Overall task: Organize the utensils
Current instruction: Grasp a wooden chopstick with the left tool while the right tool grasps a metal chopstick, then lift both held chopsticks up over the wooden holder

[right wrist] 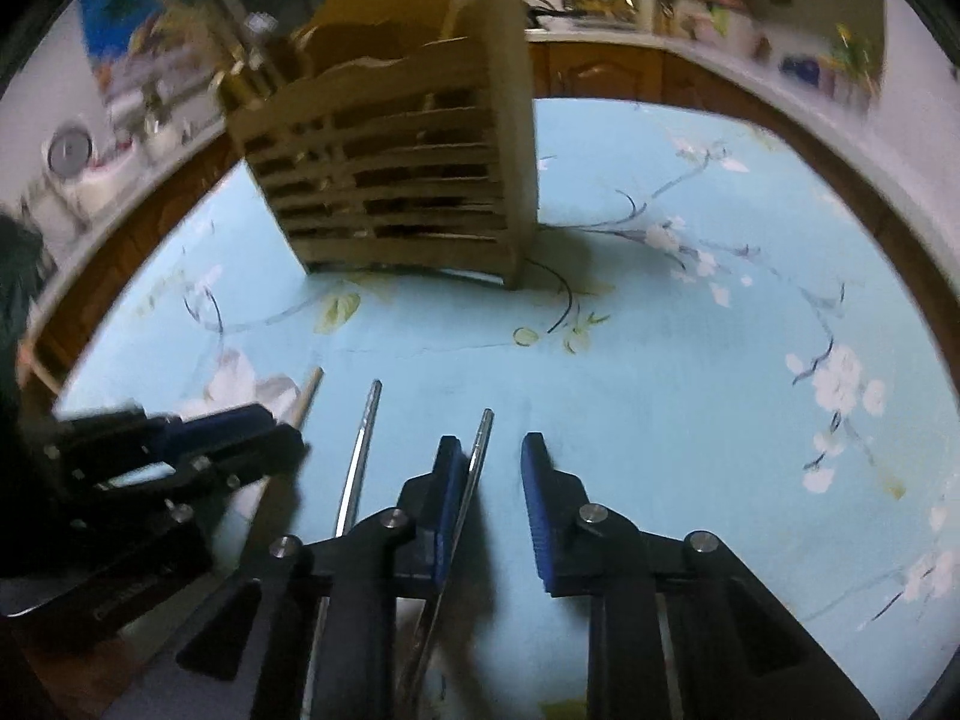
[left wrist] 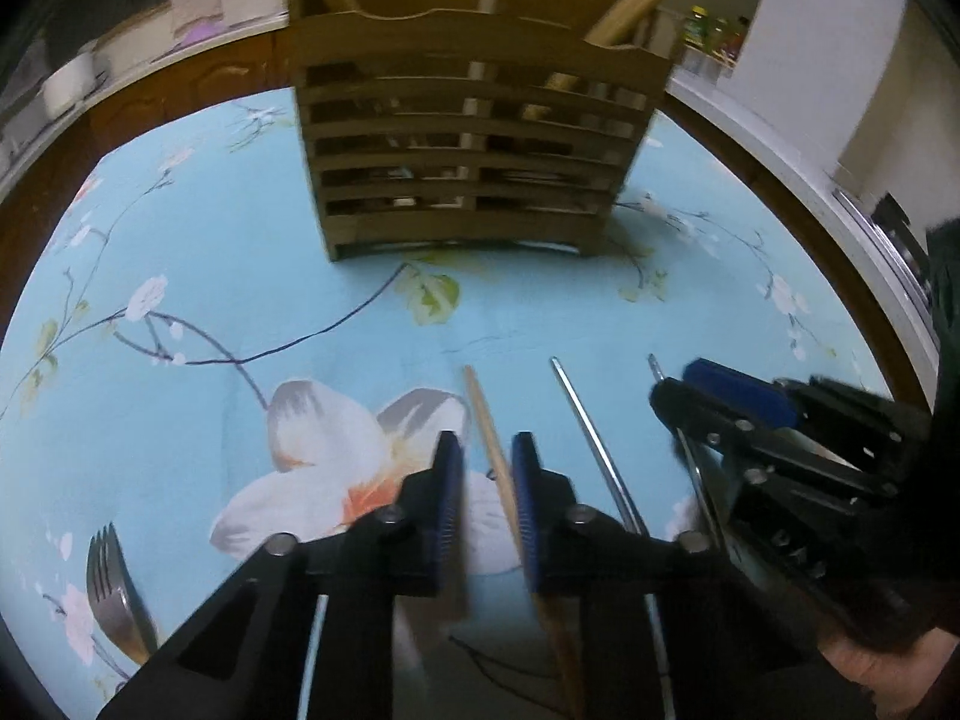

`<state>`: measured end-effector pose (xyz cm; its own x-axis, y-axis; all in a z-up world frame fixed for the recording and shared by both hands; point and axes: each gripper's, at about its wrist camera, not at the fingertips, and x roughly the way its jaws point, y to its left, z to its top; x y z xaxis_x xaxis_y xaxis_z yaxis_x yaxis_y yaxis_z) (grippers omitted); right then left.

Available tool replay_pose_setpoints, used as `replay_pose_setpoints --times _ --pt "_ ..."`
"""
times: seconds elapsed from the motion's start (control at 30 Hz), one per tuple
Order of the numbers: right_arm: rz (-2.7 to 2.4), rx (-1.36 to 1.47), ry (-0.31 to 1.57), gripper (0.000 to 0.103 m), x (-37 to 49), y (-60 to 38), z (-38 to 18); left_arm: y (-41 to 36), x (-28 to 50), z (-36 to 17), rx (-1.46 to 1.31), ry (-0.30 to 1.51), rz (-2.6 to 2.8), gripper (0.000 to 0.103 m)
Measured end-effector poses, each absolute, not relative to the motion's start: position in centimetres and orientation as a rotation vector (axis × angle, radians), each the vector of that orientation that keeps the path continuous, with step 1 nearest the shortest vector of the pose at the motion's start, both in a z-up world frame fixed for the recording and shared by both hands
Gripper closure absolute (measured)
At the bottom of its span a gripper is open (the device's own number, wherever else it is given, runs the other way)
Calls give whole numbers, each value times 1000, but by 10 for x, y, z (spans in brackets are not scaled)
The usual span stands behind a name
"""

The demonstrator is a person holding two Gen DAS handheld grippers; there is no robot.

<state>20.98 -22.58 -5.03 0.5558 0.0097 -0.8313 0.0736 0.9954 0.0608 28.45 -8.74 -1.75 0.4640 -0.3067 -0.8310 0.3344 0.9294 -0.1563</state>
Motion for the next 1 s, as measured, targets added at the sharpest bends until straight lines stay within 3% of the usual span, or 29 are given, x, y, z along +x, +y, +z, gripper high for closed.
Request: replay_pose_setpoints --times 0.1,0.23,0.53,1.0 --pt "-33 39 979 95 209 -219 -50 -91 284 -19 44 1010 -402 96" --pt "-19 104 974 99 207 -226 -50 -86 283 -18 17 1014 -411 98" --pt "18 279 899 99 185 -245 -20 -60 263 13 -79 956 -440 99" --pt "45 328 693 99 145 -247 63 1 201 90 -185 768 -464 99"
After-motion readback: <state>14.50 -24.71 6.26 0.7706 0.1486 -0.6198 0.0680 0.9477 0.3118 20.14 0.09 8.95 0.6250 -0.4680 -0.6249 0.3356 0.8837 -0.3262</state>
